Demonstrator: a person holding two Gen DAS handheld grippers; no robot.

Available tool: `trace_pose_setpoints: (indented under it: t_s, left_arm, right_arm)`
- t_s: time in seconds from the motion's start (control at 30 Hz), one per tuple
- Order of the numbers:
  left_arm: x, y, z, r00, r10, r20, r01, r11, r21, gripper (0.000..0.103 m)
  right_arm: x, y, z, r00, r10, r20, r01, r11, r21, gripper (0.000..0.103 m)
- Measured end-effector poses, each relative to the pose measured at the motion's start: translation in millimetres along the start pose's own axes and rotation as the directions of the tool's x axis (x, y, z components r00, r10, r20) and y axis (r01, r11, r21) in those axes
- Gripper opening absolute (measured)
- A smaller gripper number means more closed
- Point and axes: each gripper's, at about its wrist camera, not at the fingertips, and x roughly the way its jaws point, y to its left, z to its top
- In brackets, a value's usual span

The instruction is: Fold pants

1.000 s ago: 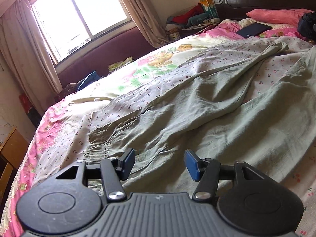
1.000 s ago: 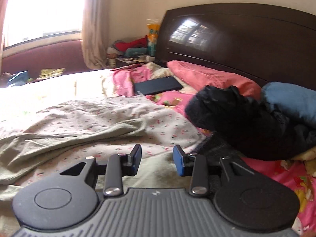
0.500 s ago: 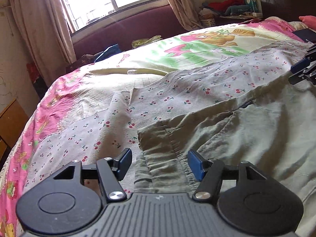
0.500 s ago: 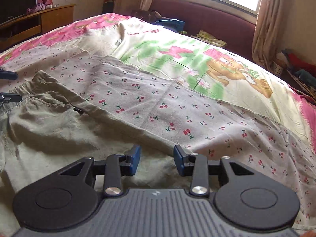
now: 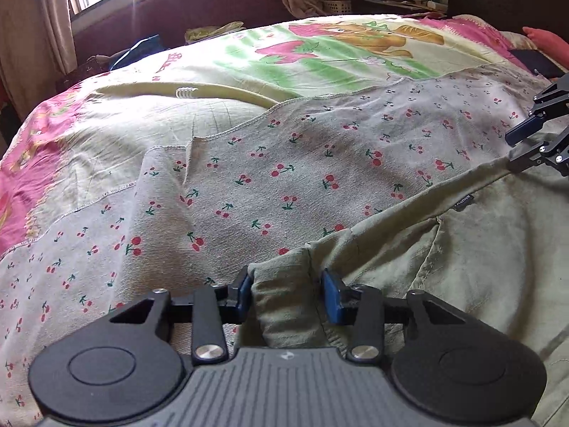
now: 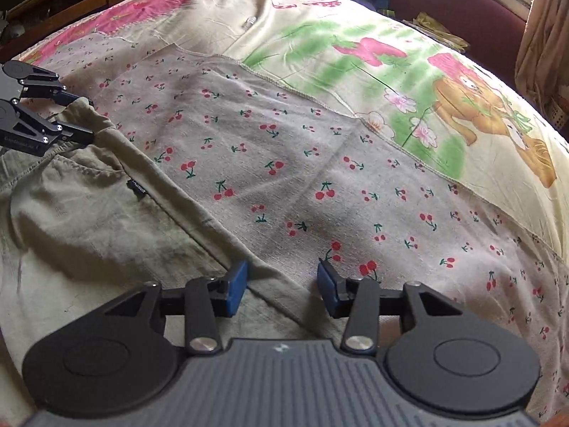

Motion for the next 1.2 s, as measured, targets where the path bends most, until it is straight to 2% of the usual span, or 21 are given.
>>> trace_pose_setpoints:
  t_s: [0.03,0.07,0.17,0.23,0.33,0.43,0.57,0.63,0.7,0.77,0.9,0.97,1.1,1.2]
  left_arm:
    - [-3,-3,0,1.000,0.000,0.006,0.000,1.000,0.009,0.037]
    - [-7,-8,0,1.000,0.009,0.019,-0.010,1.000,0.026,0.035]
    - [-20,-18,-3,0.998,0.029,0.064,-0.031,0.999,0.040,0.032]
    - [-39,-20,-4,0.994,0.021,0.107,-0.022,1.000,0.011,0.032]
    - [-75,-23,-8,0.986,0.020,0.168,-0.022,1.000,0.007,0.032]
    - [-118,-28,-20,0.975,0.040,0.219,-0.041,0.999,0.000,0.032]
    - [-184,-43,-56,0.963,0.048,0.264,-0.047,0.999,-0.010,0.032]
    - [-220,-56,-87,0.956,0.056,0.287,-0.054,0.998,-0.016,0.032]
    - [-245,-62,-114,0.964,0.036,0.265,-0.015,0.996,-0.084,0.032]
    - [-257,-67,-136,0.971,0.031,0.236,-0.005,0.994,-0.109,0.032]
    - [-261,-78,-186,0.986,0.034,0.166,-0.010,0.990,-0.143,0.032]
    - [-256,-86,-205,0.989,0.042,0.139,-0.026,0.993,-0.115,0.032]
    - [-243,-92,-225,0.993,0.054,0.108,-0.045,0.996,-0.082,0.036]
    - [-247,-91,-226,0.990,0.054,0.131,-0.046,0.997,-0.069,0.040]
  right_arm:
    - [0,1,-1,1.000,0.002,-0.001,-0.002,1.000,0.003,0.042]
    - [-2,3,-3,1.000,0.013,0.001,-0.013,1.000,-0.004,0.040]
    - [-7,13,-13,1.000,0.015,0.002,-0.014,0.998,-0.057,0.025]
    - [-9,18,-16,1.000,-0.025,-0.004,0.024,0.997,-0.070,0.003]
    - [-30,26,-20,0.998,-0.055,0.041,0.058,0.996,-0.066,0.002]
    - [-74,47,-30,0.991,-0.072,0.110,0.079,0.995,-0.068,0.002]
    - [-150,91,-60,0.977,-0.052,0.207,0.070,0.994,-0.081,0.002]
    - [-182,117,-82,0.972,-0.044,0.230,0.064,0.995,-0.082,0.002]
    - [-210,147,-110,0.972,-0.023,0.236,0.039,0.997,-0.064,0.002]
    - [-227,172,-136,0.976,0.035,0.213,-0.032,0.999,-0.019,0.002]
    - [-213,221,-180,0.992,0.066,0.111,-0.062,0.997,-0.039,0.002]
    - [-197,237,-197,0.995,0.067,0.071,-0.065,0.997,-0.038,0.002]
    - [-166,259,-216,0.999,0.032,0.001,-0.031,0.997,-0.075,0.008]
    - [-163,272,-209,1.000,-0.014,-0.006,0.013,0.992,-0.127,0.011]
